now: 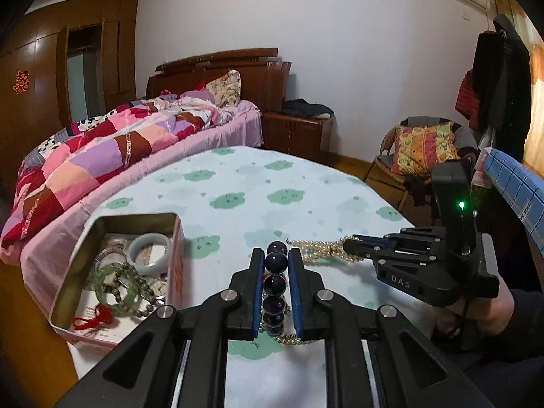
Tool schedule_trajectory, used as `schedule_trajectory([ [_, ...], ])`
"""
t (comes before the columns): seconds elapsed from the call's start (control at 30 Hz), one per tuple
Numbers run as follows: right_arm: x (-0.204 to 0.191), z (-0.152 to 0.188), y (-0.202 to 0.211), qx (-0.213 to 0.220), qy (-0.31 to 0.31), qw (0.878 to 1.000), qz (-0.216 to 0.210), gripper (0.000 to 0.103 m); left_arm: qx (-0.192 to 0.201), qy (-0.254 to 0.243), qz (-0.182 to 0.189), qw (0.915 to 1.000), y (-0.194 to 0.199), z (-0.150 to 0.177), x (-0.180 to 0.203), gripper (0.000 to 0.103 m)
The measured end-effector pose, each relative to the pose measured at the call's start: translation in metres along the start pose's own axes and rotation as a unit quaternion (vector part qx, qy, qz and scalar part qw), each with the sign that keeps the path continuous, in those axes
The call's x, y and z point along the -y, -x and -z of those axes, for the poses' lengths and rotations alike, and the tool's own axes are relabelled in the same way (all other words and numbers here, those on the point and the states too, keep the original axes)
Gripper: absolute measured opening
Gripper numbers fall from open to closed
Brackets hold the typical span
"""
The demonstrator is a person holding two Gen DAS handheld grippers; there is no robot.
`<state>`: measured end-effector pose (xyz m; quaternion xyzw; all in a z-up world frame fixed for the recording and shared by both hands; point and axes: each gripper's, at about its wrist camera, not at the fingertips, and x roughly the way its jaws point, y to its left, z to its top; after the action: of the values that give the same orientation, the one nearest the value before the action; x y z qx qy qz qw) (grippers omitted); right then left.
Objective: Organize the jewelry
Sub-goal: 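Carry the purple bracelet and pearl strand over the tin with both grippers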
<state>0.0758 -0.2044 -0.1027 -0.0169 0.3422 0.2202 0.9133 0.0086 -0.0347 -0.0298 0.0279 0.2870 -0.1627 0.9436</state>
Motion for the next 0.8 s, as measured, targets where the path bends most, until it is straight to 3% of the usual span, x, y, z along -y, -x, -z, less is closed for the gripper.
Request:
schedule_trajectory([
  [0.33,-0.013,-0.011,0.017,0.024,0.011,1.0,-0.009,0.009,0.016,0.016,-0.019,0.9996,0.015,-0.013,-0.017,0.013],
  [0.8,-0.045,-0.035,0.044,0.07,0.03,0.996,-0.036,0.009,0.009,0.036,-0.041,0.9985,0.018,-0.017,-0.036,0.013],
])
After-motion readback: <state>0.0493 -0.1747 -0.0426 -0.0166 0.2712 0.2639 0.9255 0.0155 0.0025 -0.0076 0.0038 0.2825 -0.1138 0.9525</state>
